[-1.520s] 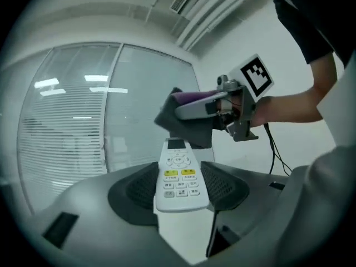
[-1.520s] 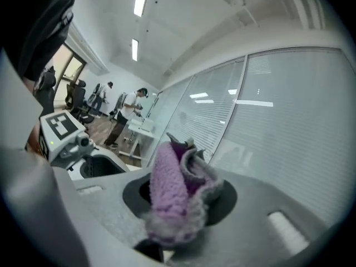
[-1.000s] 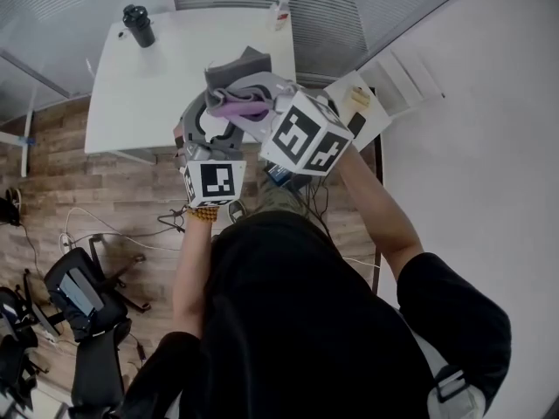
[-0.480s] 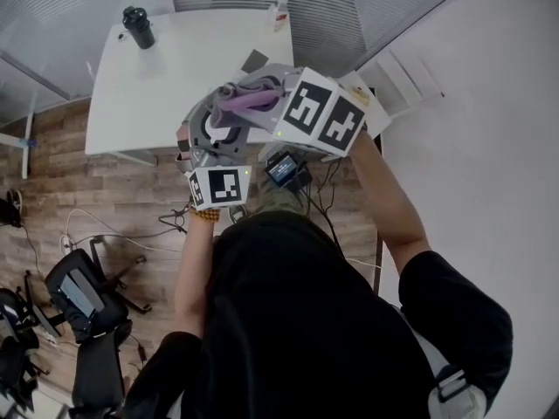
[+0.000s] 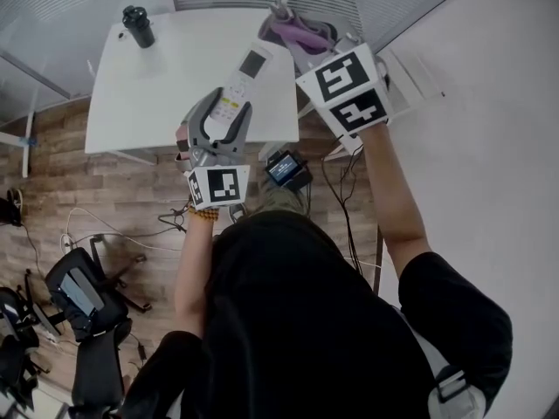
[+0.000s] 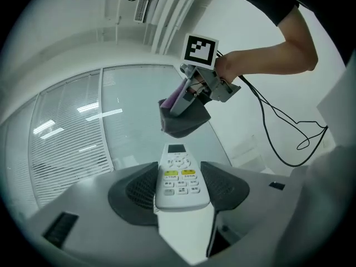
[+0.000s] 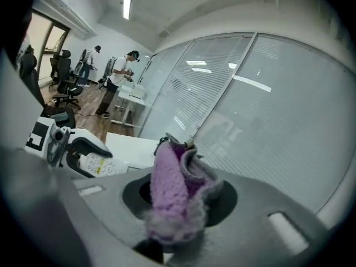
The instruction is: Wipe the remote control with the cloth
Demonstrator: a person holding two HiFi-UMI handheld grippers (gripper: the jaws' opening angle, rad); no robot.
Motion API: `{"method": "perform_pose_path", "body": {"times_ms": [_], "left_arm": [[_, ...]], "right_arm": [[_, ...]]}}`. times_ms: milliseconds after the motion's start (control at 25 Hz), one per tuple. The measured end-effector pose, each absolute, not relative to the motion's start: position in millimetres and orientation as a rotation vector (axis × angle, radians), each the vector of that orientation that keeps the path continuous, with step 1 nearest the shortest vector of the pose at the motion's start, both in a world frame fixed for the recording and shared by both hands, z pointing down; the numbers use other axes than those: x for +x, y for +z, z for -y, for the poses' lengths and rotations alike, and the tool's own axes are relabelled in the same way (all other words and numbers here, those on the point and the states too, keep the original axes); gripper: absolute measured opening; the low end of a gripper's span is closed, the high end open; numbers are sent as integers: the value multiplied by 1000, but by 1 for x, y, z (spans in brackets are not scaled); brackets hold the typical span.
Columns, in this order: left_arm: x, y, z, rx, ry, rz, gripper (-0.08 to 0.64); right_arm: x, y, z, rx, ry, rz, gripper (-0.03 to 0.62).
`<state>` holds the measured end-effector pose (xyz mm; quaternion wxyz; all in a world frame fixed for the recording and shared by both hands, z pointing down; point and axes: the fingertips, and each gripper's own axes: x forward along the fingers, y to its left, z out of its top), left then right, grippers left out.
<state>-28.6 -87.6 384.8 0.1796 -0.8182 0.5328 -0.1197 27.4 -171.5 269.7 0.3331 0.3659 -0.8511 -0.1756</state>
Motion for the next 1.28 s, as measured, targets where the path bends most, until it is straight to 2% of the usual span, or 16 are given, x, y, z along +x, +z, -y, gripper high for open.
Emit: {"method": "perform_pose_path", "body": {"times_ms": [200, 480, 680, 1000, 1280], "left_arm": [[-22, 388, 91, -2322, -357, -1489, 252], [-25, 399, 92, -2331, -393, -1496, 252], [-24, 408, 90, -2344, -410, -1499, 252], [-23, 409, 89, -2349, -384, -1496, 252], [-10, 416, 93, -2364, -408, -1478, 252]], "right_arm": [[-17, 342, 121, 579, -325, 2224, 71], [-63, 366, 31, 65, -130, 2325, 71], [-39, 371, 82, 234, -92, 2331, 71], [29, 338, 189, 791, -276, 2159, 71], [-10, 368, 123, 475, -135, 2275, 71]]}}
